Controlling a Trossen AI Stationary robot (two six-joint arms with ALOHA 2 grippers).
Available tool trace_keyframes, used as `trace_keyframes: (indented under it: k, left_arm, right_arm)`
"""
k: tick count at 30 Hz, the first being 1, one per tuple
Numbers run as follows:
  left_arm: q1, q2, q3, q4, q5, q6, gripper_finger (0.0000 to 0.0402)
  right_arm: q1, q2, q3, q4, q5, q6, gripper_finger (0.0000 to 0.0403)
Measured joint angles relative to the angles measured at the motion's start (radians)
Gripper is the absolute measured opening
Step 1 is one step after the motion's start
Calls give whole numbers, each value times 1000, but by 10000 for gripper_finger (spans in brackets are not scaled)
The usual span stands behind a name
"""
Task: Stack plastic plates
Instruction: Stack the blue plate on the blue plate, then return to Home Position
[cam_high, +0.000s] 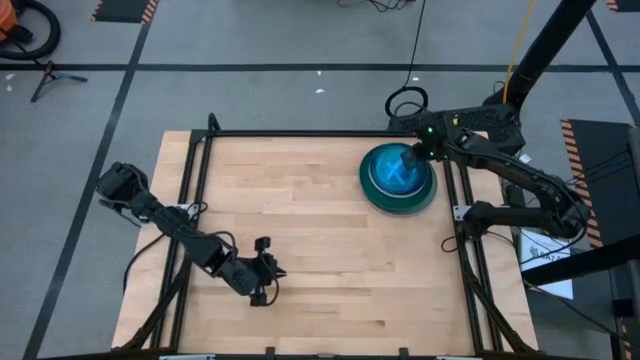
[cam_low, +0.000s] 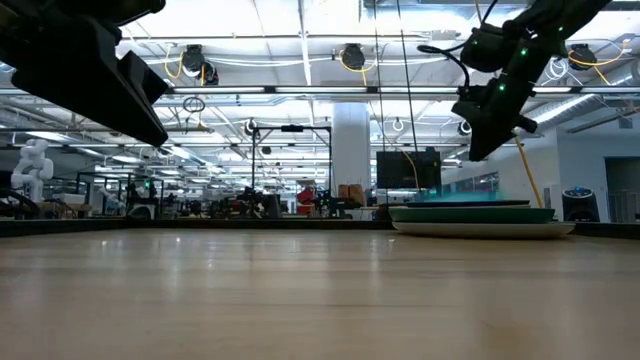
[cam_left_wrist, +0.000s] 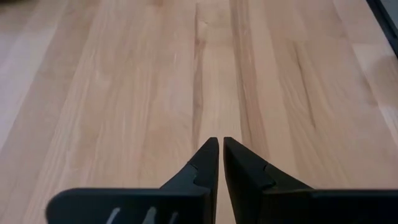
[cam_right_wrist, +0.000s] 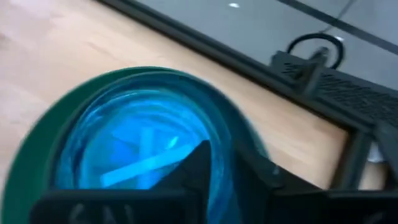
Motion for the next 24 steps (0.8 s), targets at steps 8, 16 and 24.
trace_keyframes:
  k: [8,16,24]
  left_arm:
    - [24,0,0,1,8,19,31]
    - [78,-5,0,21,29,94,31]
    - [174,-58,1,-45,45,237,31]
  right_arm:
    - [-9,0,0,-11,29,8,124]
    - [135,-70,-116,321,-302,-68,143]
    - [350,-233,-320,616,-426,-259,126]
